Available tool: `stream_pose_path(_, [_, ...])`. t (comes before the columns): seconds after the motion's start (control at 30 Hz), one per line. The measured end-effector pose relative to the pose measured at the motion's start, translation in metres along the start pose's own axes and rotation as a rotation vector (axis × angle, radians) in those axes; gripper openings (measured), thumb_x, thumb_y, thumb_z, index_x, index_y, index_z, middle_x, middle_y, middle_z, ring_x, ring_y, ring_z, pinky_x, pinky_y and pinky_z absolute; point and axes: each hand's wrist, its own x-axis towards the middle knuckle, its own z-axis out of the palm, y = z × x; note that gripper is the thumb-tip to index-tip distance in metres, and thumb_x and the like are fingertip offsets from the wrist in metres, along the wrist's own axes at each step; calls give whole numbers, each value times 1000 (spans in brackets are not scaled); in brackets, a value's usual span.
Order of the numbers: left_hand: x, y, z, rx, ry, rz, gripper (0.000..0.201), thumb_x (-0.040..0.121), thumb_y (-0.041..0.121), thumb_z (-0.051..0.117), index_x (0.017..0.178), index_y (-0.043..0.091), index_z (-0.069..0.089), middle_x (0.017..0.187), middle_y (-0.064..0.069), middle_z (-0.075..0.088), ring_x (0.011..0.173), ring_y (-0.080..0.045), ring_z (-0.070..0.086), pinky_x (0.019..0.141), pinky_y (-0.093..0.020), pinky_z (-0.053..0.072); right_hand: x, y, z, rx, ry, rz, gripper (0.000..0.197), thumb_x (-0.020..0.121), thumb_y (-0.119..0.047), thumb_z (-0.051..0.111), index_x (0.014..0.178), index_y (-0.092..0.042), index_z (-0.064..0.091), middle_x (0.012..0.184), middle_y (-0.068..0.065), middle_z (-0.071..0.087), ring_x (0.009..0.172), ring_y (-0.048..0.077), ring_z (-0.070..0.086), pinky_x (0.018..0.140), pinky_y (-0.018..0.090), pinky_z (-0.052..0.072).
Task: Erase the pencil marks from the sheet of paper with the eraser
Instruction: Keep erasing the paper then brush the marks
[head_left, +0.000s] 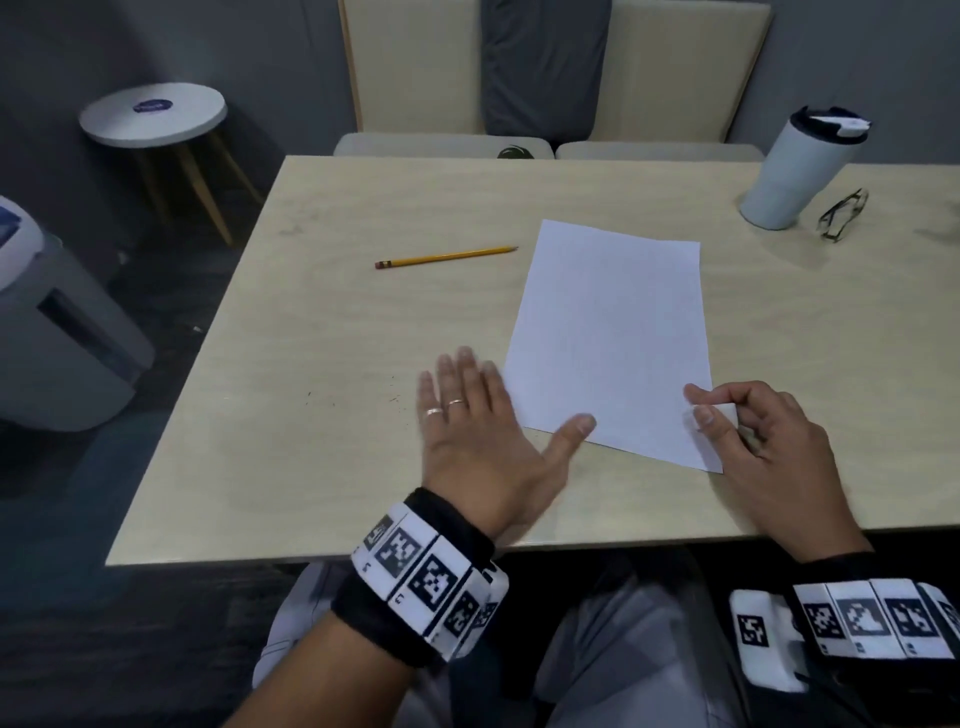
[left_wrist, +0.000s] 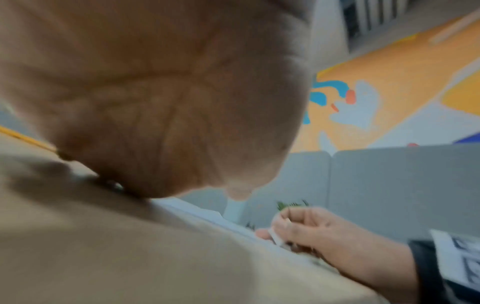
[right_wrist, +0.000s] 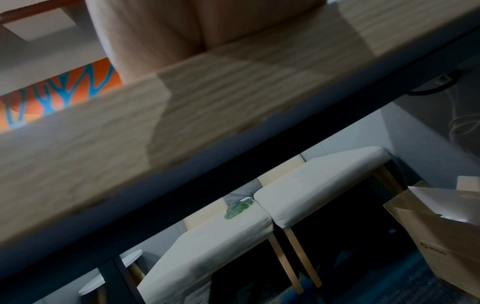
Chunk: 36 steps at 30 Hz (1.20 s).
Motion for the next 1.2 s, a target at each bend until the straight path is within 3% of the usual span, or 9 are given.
stream_pose_path(0.1, [-13, 15, 4, 4, 74, 129, 110, 86, 90, -4, 161, 11, -25, 166, -9, -39, 153, -32, -38, 122, -58, -24, 0, -1, 1, -11, 5, -7, 6, 103, -28, 69, 106, -32, 66, 120, -21, 74, 106, -12, 62, 83, 0, 40])
stream_pose_path(0.23, [-34, 54, 26, 14, -102, 501, 89, 95, 84, 3, 164, 33, -20, 165, 8, -39, 147, -21, -46, 122, -56, -23, -1, -2, 0, 16, 2, 10, 11, 102, -29, 70, 103, -39, 66, 119, -23, 74, 110, -2, 68, 86, 2, 44])
stream_pose_path(0.33, [-34, 34, 29, 50, -88, 445, 93, 93, 86, 2, 164, 31, -21, 166, 8, -38, 148, -19, -45, 122, -54, -24, -1, -2, -1, 18, -7, 25, 12, 102, -31, 70, 102, -43, 66, 121, -22, 74, 110, 0, 68, 87, 4, 46])
stream_pose_path(0.53, [-22, -40, 4, 67, 31, -57, 116, 83, 91, -9, 161, 6, -23, 166, -17, -37, 154, -36, -35, 124, -57, -21, -2, -4, 0, 4, -14, 24, 15, 103, -29, 69, 101, -42, 65, 116, -28, 74, 114, 0, 64, 85, 0, 42])
stream_pose_path(0.73, [-48, -9, 26, 36, -6, 558, 84, 97, 81, 7, 166, 37, -14, 169, 9, -32, 153, -21, -38, 126, -54, -17, -2, -1, -1, -37, 4, -19, 13, 103, -27, 69, 99, -38, 64, 116, -24, 75, 83, -4, 59, 77, 4, 42])
stream_pose_path(0.87, [-38, -37, 26, 117, 61, 315, 95, 93, 86, 1, 166, 28, -17, 170, 2, -32, 155, -26, -35, 126, -55, -18, -1, 5, 0, -67, 6, -13, 2, 103, -32, 68, 105, -31, 66, 122, -43, 66, 109, 11, 63, 85, 6, 42])
stream_pose_path(1.0, [-28, -61, 11, 92, 111, -37, 113, 88, 88, -4, 163, 4, -17, 165, -19, -38, 156, -41, -30, 125, -58, -18, -2, 3, -1, -82, 25, 7, 3, 103, -35, 67, 106, -35, 67, 119, -25, 75, 114, 12, 62, 85, 7, 42])
stream_pose_path(1.13, [-38, -49, 21, 7, 131, 332, 96, 96, 84, 8, 166, 23, -16, 165, -2, -43, 154, -32, -36, 126, -58, -13, -2, -1, 1, -75, 3, 32, 4, 104, -34, 65, 106, -32, 68, 101, -41, 69, 94, 9, 58, 74, 4, 40])
stream_pose_path(1.2, [-45, -46, 29, 47, 104, 443, 88, 97, 83, 8, 166, 33, -14, 168, 3, -37, 153, -26, -39, 125, -57, -16, -2, 3, 0, -73, 21, 21, 13, 103, -42, 63, 107, -31, 69, 96, -34, 71, 79, 11, 53, 65, 13, 41])
